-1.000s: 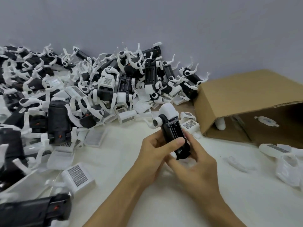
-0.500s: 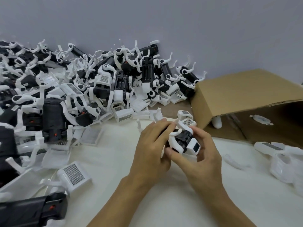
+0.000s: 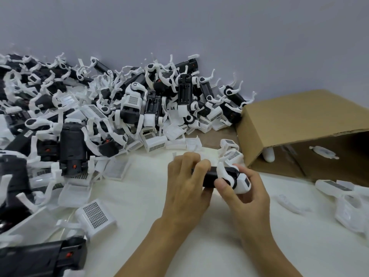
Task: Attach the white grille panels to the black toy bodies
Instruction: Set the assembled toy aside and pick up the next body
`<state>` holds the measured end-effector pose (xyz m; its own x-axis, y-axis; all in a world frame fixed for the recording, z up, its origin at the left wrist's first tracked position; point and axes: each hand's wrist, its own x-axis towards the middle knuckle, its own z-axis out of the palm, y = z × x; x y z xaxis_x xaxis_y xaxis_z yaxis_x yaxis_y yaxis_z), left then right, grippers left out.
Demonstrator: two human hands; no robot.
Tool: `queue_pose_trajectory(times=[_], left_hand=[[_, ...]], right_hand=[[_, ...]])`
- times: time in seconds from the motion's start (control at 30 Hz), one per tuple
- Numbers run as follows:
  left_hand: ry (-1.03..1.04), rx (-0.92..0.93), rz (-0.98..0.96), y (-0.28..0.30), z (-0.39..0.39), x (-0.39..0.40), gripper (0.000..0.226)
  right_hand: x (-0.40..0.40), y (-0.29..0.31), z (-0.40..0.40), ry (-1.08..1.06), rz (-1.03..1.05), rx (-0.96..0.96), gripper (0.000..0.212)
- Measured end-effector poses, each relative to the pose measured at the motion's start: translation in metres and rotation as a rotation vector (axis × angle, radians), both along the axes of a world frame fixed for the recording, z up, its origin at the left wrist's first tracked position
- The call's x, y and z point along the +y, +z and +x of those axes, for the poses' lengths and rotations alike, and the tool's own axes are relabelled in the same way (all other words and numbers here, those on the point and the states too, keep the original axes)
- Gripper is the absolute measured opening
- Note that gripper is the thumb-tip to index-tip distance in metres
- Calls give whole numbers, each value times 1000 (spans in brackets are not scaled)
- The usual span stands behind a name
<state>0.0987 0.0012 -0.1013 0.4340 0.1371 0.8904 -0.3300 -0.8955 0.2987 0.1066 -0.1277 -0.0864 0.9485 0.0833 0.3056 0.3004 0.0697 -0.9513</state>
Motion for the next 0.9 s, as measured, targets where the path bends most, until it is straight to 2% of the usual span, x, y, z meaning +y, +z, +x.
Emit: queue_pose_trajectory(times=[0.03, 0.1, 0.17, 0.23, 0.33, 0.4, 0.43, 0.53, 0.63, 0.7, 0.8, 0.87, 0.9], left_hand=[[-43, -46, -38, 0, -1, 0, 66], [-182, -108, -256, 3, -3, -2, 54], [-235, -115, -575, 10, -4, -2, 49], [-228, -52, -926, 17, -5, 2, 51], [-330, 52, -1440, 21, 2, 13, 57], [-556, 92, -1757, 23, 6, 19, 64], [-704, 119, -1859, 24, 6, 21, 59], [-1028, 267, -1945, 28, 1, 22, 34], [-1201, 250, -2085, 25, -1, 25, 54], [-1210, 219, -2132, 24, -1, 29, 60], [-1090, 362, -2101, 22, -1, 33, 51], [-1053, 469, -2060, 21, 0, 31, 44], [-1071, 482, -2055, 20, 1, 28, 40]], right_hand=[[1, 1, 0, -8, 27, -14, 71], [2, 3, -2, -35, 44, -47, 87], [3, 4, -4, -59, 44, -29, 92], [3, 5, -2, -81, 29, -22, 90], [3, 5, 0, -96, 0, -13, 88], [3, 4, 1, -76, -22, -16, 85], [3, 3, 1, -62, -43, -25, 84], [3, 1, -1, -21, -89, -81, 77], [3, 2, -3, 11, -113, -158, 67], [4, 3, -5, 24, -150, -240, 56], [5, 2, -9, 53, -216, -358, 45], [5, -1, -10, 62, -225, -423, 48], [5, -2, -10, 73, -211, -427, 56]])
